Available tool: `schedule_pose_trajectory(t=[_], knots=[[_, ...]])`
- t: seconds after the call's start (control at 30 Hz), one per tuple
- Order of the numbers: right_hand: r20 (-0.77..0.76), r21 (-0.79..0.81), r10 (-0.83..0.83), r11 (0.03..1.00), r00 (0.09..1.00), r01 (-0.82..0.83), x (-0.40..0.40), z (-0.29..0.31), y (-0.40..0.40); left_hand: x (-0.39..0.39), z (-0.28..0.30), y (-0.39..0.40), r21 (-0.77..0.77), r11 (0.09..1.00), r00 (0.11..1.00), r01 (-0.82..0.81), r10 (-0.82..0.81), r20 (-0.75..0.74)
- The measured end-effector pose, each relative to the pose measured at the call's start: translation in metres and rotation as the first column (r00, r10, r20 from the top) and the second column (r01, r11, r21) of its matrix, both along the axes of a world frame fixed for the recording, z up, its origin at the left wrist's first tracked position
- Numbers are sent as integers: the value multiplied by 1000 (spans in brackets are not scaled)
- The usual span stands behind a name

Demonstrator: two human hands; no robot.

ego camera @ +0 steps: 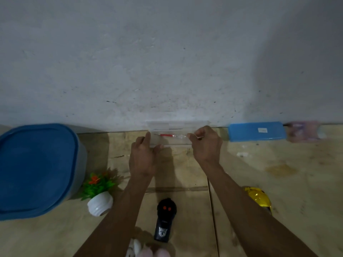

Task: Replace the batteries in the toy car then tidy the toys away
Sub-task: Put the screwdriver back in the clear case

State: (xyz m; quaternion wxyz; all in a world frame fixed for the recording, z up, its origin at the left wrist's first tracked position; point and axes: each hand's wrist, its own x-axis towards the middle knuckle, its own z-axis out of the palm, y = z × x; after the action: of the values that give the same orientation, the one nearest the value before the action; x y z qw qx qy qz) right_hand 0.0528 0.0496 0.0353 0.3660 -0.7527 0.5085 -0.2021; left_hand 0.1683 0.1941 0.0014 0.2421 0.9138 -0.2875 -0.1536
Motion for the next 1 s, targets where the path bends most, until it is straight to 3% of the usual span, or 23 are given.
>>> schedule_pose_trajectory(t=[0.1,0.2,0.33,0.53,0.7,1.0], knots=[[120,-270,9,963,993,24,-18,6,8,-6,4,-2,-42,993,993,-108,106,-44],[-15,-405,182,898,983,-173,-25,13,3,-11,10,-5,-97,969,974,-226,223,-40],[-227,-442,292,819,929,-366,-18,10,-11,-10,12,-3,-43,991,974,-125,131,186],[-224,-412,422,776,879,-478,-34,-10,-10,-9,18,-1,103,993,927,49,-83,365],[-262,-483,417,724,870,-492,-40,-26,-7,-5,7,7,155,975,902,160,-209,379],[-184,-535,419,716,889,-448,-35,-37,-4,1,-7,3,-2,979,893,204,-185,411]])
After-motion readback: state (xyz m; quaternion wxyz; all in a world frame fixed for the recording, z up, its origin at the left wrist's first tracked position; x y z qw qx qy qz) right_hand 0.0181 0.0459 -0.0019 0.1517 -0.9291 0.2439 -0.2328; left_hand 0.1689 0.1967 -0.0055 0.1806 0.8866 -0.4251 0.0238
